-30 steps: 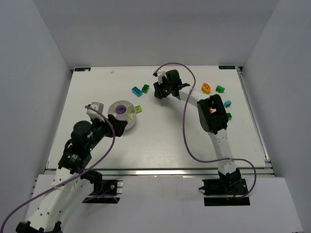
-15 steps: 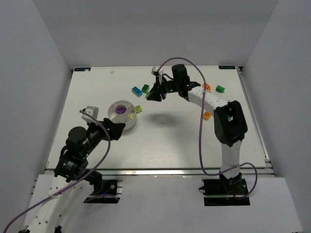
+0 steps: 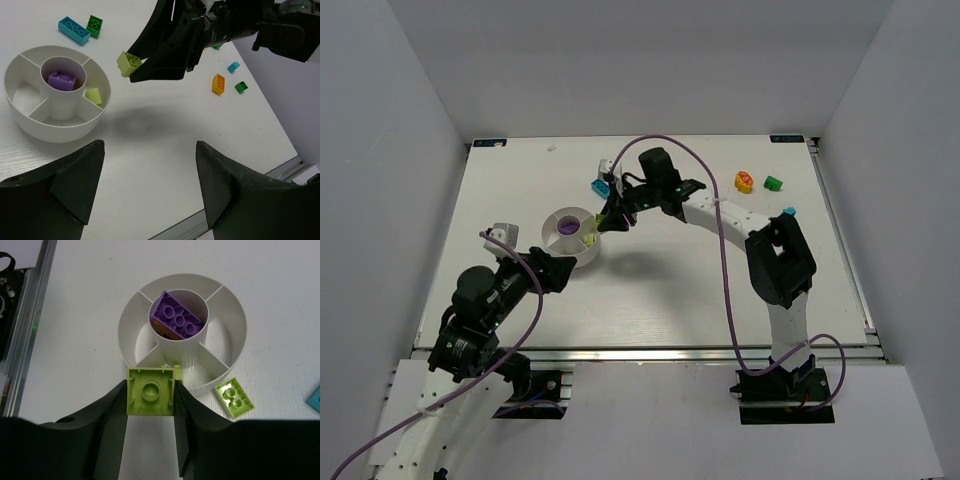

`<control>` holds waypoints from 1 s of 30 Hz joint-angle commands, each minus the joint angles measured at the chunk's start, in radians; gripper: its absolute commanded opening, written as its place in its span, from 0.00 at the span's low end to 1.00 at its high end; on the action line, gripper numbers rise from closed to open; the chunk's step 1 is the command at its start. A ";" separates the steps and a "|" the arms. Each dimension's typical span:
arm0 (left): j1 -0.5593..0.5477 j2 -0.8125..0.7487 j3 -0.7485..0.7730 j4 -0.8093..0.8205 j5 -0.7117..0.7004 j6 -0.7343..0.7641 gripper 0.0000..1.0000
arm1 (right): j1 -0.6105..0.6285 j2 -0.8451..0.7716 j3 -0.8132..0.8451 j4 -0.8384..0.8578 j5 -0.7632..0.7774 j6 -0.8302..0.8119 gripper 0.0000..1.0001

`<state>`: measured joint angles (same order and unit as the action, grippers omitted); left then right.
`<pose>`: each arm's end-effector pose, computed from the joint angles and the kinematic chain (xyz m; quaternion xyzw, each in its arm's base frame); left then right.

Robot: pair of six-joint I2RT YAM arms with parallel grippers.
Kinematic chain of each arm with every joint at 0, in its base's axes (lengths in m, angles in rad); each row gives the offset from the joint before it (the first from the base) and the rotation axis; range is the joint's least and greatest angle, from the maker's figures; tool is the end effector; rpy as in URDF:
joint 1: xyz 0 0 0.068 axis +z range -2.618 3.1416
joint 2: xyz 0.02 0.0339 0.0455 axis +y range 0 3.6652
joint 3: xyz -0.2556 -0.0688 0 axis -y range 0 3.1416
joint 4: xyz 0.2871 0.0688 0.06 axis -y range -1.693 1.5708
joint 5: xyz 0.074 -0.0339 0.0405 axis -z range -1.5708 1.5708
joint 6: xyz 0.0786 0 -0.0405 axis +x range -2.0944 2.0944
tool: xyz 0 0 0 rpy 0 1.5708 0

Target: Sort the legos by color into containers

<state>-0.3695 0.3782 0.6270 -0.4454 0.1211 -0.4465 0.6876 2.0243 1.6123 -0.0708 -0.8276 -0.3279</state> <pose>0.1785 -0.0793 0.3070 0.0087 0.7726 -0.2942 0.5626 0.3742 0.3822 0.2242 -0.5628 0.5834 0.4233 0.4047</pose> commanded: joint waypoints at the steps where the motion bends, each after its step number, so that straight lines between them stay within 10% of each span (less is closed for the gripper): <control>1: -0.002 -0.025 -0.010 -0.009 0.014 -0.014 0.83 | 0.018 0.020 0.047 0.023 0.018 0.003 0.08; 16: -0.002 -0.036 -0.007 -0.033 0.011 -0.018 0.83 | 0.073 0.109 0.144 0.039 0.234 0.021 0.19; 30: -0.002 -0.039 -0.024 -0.019 0.023 -0.034 0.84 | 0.098 0.114 0.139 0.014 0.239 0.003 0.62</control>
<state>-0.3695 0.3431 0.6102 -0.4706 0.1246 -0.4717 0.7742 2.1365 1.7077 -0.0658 -0.5892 -0.3199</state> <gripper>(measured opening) 0.837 0.600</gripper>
